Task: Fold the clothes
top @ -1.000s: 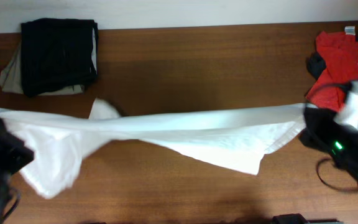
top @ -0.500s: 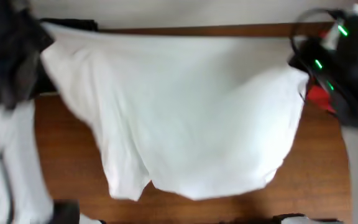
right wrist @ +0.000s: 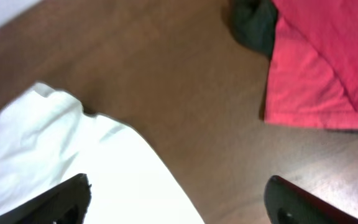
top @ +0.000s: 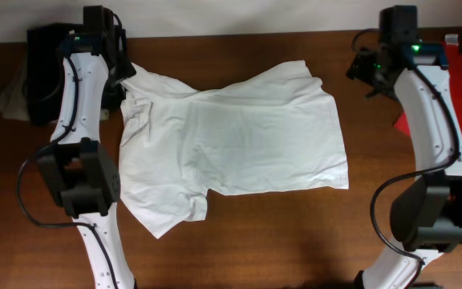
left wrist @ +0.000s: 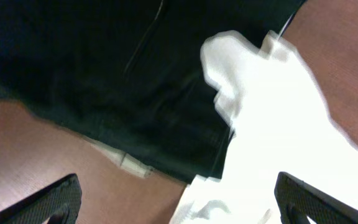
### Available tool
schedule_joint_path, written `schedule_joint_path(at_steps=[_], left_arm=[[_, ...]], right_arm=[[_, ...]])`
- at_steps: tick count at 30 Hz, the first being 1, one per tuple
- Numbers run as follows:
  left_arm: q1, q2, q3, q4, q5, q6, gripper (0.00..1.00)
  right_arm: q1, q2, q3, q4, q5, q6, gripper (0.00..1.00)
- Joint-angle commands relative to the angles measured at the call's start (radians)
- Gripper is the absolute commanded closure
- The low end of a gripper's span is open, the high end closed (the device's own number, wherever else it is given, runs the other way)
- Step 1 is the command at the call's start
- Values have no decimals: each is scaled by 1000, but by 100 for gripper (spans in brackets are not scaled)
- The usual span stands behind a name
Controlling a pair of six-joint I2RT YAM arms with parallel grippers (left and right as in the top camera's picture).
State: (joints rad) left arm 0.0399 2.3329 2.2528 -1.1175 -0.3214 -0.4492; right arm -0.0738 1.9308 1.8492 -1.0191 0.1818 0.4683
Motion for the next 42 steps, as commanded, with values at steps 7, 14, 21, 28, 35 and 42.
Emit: schedule_joint_path(at_steps=[7,14,21,28,35,42], left_arm=[[0,-346,13,-280,5,-18,1],[-1,-507,13,-391,75,-63,1],[-1,-506,13,-391,116,-62,1],[0,-506,13,-391,116,-62,1],[-1,-506,13,-391,116,-62,1],[0,-506,13,-391,118,-62,1]], right_arm=[[-12,-58,21,-151,-202,-49,1],[-12,-58,21,-201,-224,-49,1],[-12,-57,21,-201,-224,-49,1],[-12,-57,21,-200,-224,-49,1],[-12,-57,21,-200,-224,-49,1],[-12,-57,21,-169,-235,-41,1]])
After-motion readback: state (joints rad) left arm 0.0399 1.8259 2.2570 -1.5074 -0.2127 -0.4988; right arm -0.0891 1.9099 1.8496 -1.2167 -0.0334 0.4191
